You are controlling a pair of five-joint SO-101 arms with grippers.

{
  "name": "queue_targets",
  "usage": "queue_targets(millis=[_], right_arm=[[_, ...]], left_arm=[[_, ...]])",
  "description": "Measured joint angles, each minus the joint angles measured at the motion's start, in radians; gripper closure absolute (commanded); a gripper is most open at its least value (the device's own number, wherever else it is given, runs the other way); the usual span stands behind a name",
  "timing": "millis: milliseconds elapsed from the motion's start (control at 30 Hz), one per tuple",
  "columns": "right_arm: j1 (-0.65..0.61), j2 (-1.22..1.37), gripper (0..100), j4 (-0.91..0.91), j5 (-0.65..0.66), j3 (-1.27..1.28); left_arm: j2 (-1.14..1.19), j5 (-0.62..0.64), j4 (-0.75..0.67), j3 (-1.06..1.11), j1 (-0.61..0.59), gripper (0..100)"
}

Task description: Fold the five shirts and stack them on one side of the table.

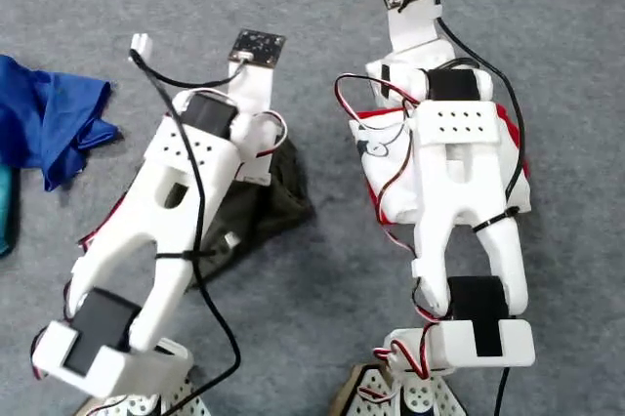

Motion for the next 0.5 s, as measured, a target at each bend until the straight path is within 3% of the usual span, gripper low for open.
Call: queue_targets(millis=[167, 233, 367, 500], right_arm=[[0.000, 0.000, 99.3, 0.000, 0.000, 0.000], [0.000, 0.000, 99.3, 0.000, 0.000, 0.000], [0.000, 0.000, 99.3, 0.008, 0.000, 0.000], [-0.060, 0.000, 99.5, 0.064, 0.008, 0.000]], left_arm=[[0.031, 0.091, 0.035, -0.009, -0.006, 69], [0.031, 0.167, 0.066, -0.040, -0.031, 66], [0.031, 0.290, 0.141, -0.169, -0.121, 66], [0.035, 0.307, 0.221, -0.334, -0.258, 82]])
